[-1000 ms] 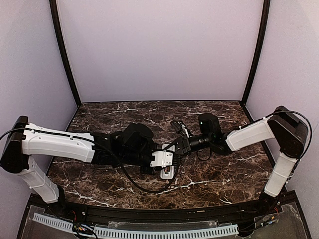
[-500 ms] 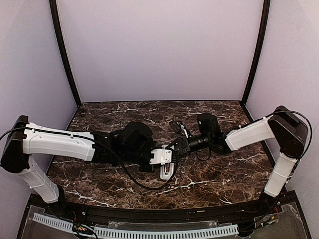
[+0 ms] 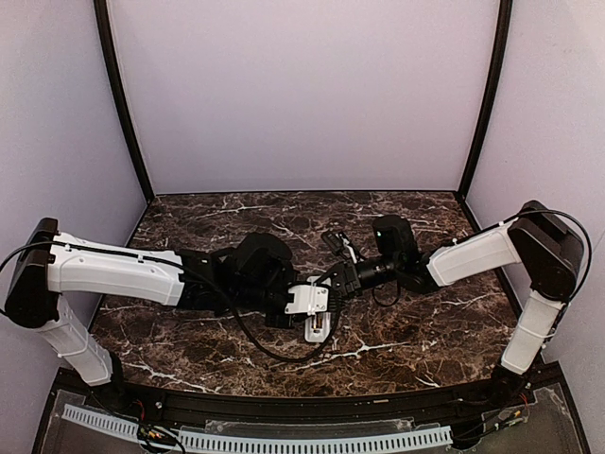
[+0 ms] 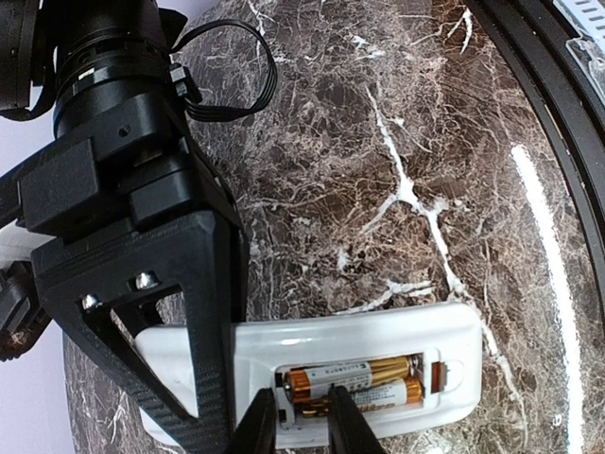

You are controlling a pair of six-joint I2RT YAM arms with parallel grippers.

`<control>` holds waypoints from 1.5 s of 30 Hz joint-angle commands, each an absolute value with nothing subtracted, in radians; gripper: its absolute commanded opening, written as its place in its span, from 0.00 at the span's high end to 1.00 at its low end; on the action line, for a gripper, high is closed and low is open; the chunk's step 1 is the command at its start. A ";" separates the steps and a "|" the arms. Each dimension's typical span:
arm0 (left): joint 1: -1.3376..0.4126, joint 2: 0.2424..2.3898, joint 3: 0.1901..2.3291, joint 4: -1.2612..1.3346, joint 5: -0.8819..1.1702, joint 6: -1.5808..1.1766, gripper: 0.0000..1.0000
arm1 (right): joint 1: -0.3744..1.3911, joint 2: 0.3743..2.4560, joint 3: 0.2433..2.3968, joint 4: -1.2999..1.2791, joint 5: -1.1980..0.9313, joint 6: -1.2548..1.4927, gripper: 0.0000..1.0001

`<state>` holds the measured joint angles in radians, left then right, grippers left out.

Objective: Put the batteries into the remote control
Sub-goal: Load the battery into the battery compartment.

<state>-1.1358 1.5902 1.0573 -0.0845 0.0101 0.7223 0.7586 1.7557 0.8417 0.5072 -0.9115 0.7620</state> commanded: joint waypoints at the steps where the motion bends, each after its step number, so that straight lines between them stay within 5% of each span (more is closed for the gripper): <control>1: -1.131 1.603 1.081 -0.132 0.032 0.735 0.80 | 0.769 1.748 0.873 0.532 -0.911 0.752 1.00; 45: -1.160 1.738 1.164 -0.271 -0.042 0.726 0.91 | 0.772 1.746 0.912 0.540 -0.932 0.772 1.00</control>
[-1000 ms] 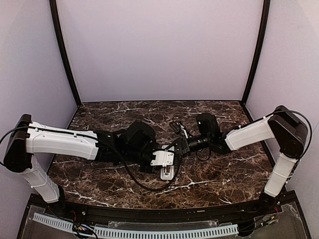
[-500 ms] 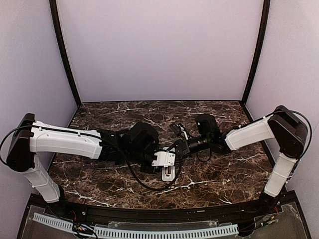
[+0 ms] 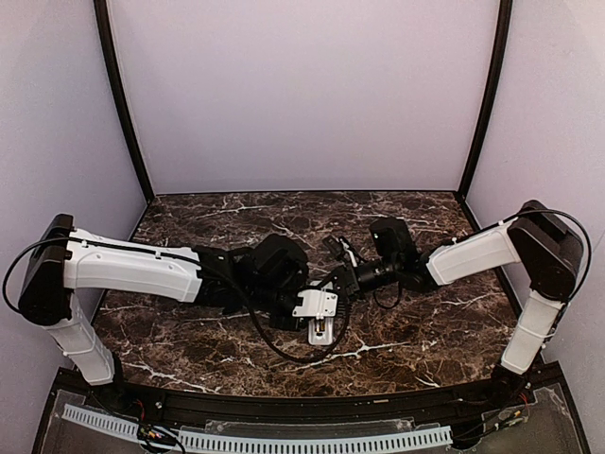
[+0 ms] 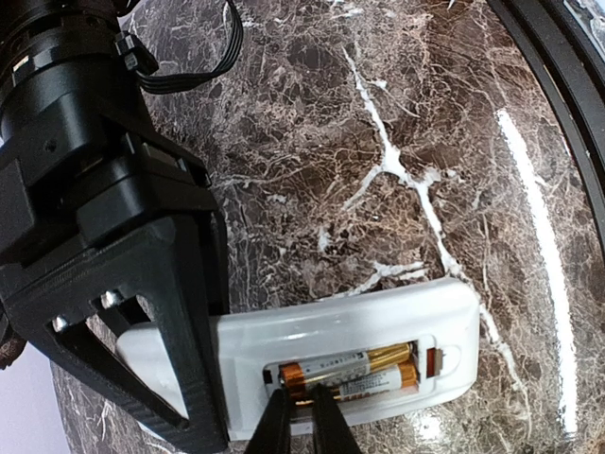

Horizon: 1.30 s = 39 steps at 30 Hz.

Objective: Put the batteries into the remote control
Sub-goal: Load the battery into the battery compartment.

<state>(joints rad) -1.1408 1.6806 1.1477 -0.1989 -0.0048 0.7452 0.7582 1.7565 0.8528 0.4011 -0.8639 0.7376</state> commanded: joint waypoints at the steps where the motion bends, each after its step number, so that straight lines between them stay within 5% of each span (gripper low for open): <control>1: -1.163 1.748 1.166 -0.275 -0.048 0.725 0.91 | 0.771 1.746 0.914 0.541 -0.934 0.774 1.00; 28: -1.195 1.666 1.060 -0.067 -0.250 0.624 0.95 | 0.751 1.701 0.869 0.585 -0.953 0.801 1.00; 33: -1.195 1.573 1.023 0.011 -0.296 0.578 0.89 | 0.731 1.681 0.851 0.565 -0.940 0.776 1.00; 39: -1.194 1.420 0.947 0.126 -0.302 0.452 0.60 | 0.711 1.647 0.841 0.539 -0.928 0.749 1.00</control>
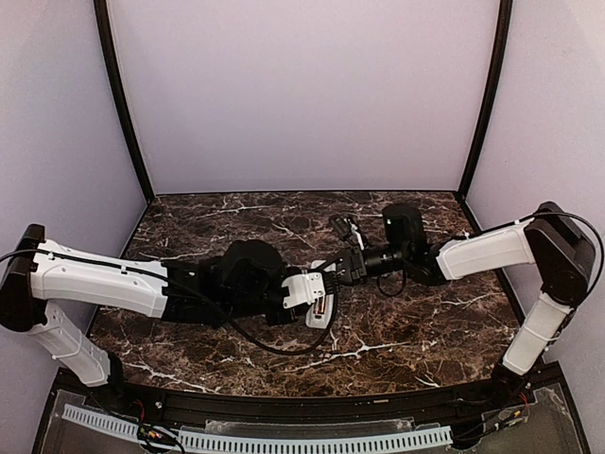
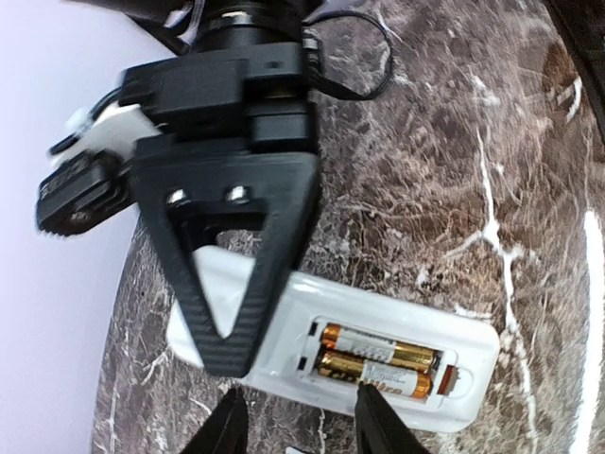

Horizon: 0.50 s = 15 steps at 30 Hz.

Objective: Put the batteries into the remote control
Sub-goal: Load the battery into the battery compartment.

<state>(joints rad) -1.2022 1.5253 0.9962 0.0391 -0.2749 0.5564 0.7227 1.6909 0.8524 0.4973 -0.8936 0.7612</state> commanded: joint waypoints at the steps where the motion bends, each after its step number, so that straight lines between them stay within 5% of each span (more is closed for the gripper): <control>1: -1.192 1.407 0.938 0.142 -0.304 0.421 0.56 | 0.709 1.641 0.841 0.539 -0.927 0.746 1.00; 7: -1.164 1.338 0.868 0.191 -0.285 0.210 0.42 | 0.707 1.602 0.838 0.549 -0.915 0.729 1.00; 15: -1.118 1.387 0.871 0.230 -0.121 -0.124 0.39 | 0.709 1.558 0.826 0.601 -0.902 0.727 1.00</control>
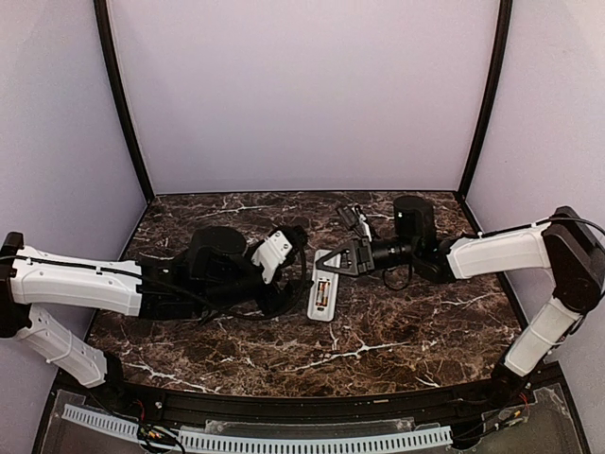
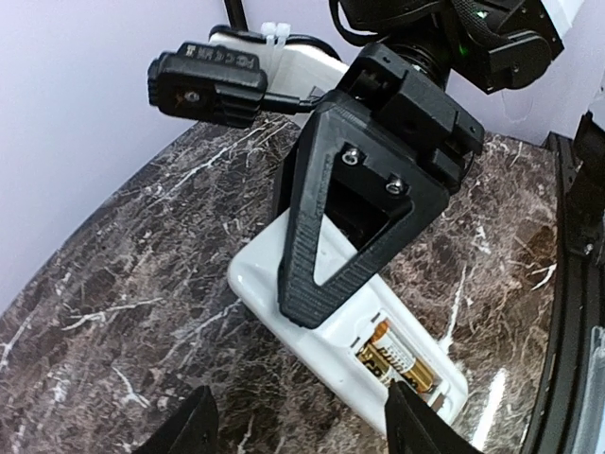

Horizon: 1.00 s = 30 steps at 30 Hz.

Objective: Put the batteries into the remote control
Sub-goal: Load the battery into the battery compartment, then press the battery in the battery compartment.

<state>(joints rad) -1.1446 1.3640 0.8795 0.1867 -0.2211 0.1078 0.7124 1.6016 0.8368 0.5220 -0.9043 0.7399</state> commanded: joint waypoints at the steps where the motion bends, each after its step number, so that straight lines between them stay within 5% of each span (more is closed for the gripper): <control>1: -1.107 1.403 0.874 0.236 -0.089 -0.147 0.39 | 0.709 1.557 0.827 0.601 -0.902 0.725 1.00; 17: -1.066 1.533 0.922 0.310 0.050 -0.303 0.50 | 0.729 1.541 0.840 0.592 -0.886 0.702 1.00; 24: -1.051 1.559 0.954 0.228 -0.015 -0.294 0.64 | 0.728 1.519 0.836 0.592 -0.881 0.701 1.00; 30: -1.046 1.542 0.987 0.147 -0.003 -0.203 0.42 | 0.713 1.511 0.825 0.560 -0.863 0.691 1.00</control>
